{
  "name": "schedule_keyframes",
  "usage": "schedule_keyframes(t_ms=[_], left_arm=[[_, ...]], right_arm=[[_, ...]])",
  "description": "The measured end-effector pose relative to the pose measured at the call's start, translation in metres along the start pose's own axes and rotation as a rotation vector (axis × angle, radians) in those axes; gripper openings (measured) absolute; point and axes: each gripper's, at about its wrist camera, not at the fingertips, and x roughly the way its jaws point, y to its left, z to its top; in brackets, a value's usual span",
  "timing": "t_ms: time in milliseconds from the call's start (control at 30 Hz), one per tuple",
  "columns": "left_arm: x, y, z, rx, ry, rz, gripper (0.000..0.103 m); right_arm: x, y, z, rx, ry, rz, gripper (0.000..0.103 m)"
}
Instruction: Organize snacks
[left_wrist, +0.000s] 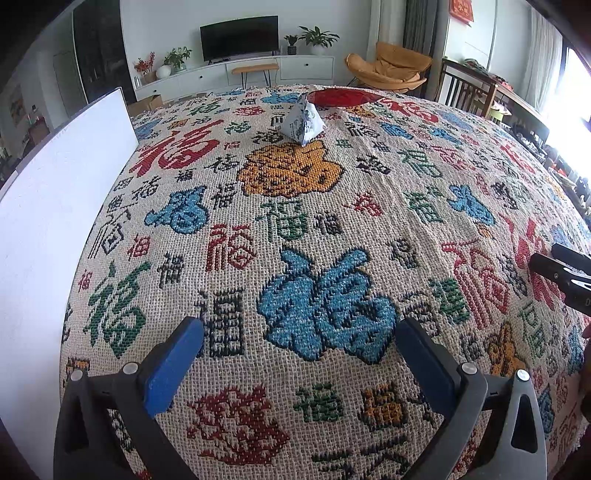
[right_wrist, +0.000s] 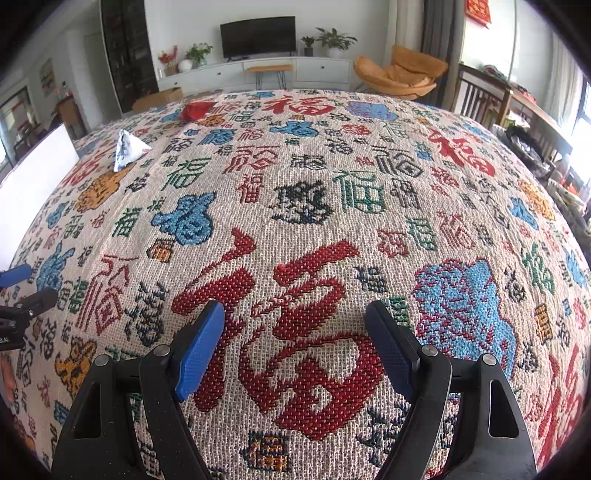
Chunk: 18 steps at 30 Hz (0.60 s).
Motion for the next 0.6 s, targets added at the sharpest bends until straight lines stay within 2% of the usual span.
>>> schedule_keyframes(t_ms=[100, 167, 267, 400, 600], left_arm=[[0.004, -0.002, 0.01, 0.0, 0.088, -0.001, 0.103], [0.009, -0.003, 0.025, 0.003, 0.122, -0.048, 0.103], [0.017, 0.005, 0.056, -0.052, 0.086, -0.13, 0.103], [0.038, 0.012, 0.106, -0.097, 0.03, -0.128, 0.102], [0.082, 0.011, 0.159, -0.172, 0.038, -0.127, 0.085]], right_arm=[[0.0, -0.001, 0.0, 0.001, 0.0, 0.002, 0.082], [0.002, 0.001, 0.001, 0.0, 0.001, 0.005, 0.083], [0.002, 0.001, 0.002, 0.001, 0.001, 0.006, 0.083], [0.003, 0.002, 0.002, 0.003, 0.0, 0.009, 0.083], [0.003, 0.003, 0.002, 0.005, 0.0, 0.012, 0.083]])
